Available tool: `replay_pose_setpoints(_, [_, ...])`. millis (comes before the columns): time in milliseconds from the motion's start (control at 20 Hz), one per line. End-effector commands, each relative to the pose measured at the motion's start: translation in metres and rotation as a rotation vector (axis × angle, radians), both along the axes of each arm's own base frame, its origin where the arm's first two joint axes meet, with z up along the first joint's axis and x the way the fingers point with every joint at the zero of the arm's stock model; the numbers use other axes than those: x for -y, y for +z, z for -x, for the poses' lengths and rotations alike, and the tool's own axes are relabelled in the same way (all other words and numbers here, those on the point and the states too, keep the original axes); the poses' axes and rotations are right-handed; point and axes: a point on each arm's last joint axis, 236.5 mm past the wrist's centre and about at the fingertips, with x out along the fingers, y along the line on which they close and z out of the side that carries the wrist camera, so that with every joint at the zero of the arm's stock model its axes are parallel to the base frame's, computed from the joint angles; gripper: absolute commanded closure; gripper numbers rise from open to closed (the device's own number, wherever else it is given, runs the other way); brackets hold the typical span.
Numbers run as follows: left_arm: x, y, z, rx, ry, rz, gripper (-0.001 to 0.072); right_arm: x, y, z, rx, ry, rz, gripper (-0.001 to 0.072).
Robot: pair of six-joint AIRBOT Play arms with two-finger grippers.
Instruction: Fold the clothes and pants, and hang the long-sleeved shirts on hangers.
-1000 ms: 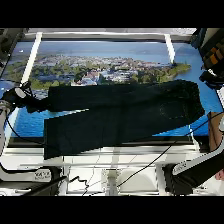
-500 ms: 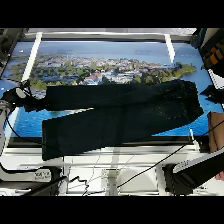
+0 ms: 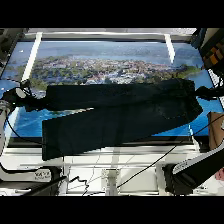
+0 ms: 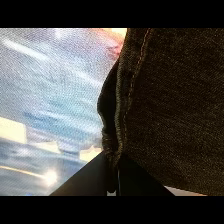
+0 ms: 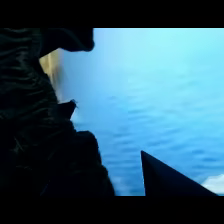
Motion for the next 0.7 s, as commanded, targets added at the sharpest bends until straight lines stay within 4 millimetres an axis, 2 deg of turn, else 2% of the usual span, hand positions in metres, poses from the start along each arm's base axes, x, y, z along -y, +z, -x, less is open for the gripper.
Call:
replay_pose_setpoints(0, [0.001, -0.001, 0.001, -0.003, 0.001, 0.004, 0.0684, 0.013, 0.000, -0.019, 0.047, -0.017, 0.092, 0.0213])
replay_pose_setpoints(150, [0.001, -0.001, 0.000, -0.003, 0.001, 0.005, 0.0684, -0.008, -0.008, -0.012, -0.002, 0.040, 0.045, 0.0221])
replay_pose_setpoints(200, [0.002, 0.000, 0.000, -0.001, 0.004, 0.010, 0.0684, -0.015, -0.012, -0.009, -0.021, 0.054, 0.023, 0.0251])
replay_pose_setpoints(250, [0.004, 0.000, 0.000, 0.001, 0.008, 0.018, 0.0684, -0.022, -0.015, -0.006, -0.039, 0.068, -0.003, 0.0251])
replay_pose_setpoints(350, [0.004, 0.000, -0.001, 0.002, 0.008, 0.019, 0.0684, -0.044, -0.012, 0.003, -0.071, 0.100, -0.090, 0.0265])
replay_pose_setpoints(400, [0.004, 0.000, -0.001, 0.002, 0.008, 0.019, 0.0684, -0.056, -0.009, 0.009, -0.091, 0.122, -0.142, 0.0310])
replay_pose_setpoints(450, [0.003, 0.000, 0.000, 0.001, 0.007, 0.016, 0.0684, -0.062, -0.008, 0.014, -0.106, 0.137, -0.170, 0.0311])
replay_pose_setpoints(550, [0.003, 0.001, -0.003, 0.011, 0.008, 0.014, 0.0684, -0.059, -0.008, 0.010, -0.092, 0.130, -0.153, 0.0309])
replay_pose_setpoints(650, [-0.001, 0.005, -0.010, 0.047, 0.014, 0.001, 0.0684, -0.037, -0.007, -0.014, -0.004, 0.064, -0.069, 0.0304])
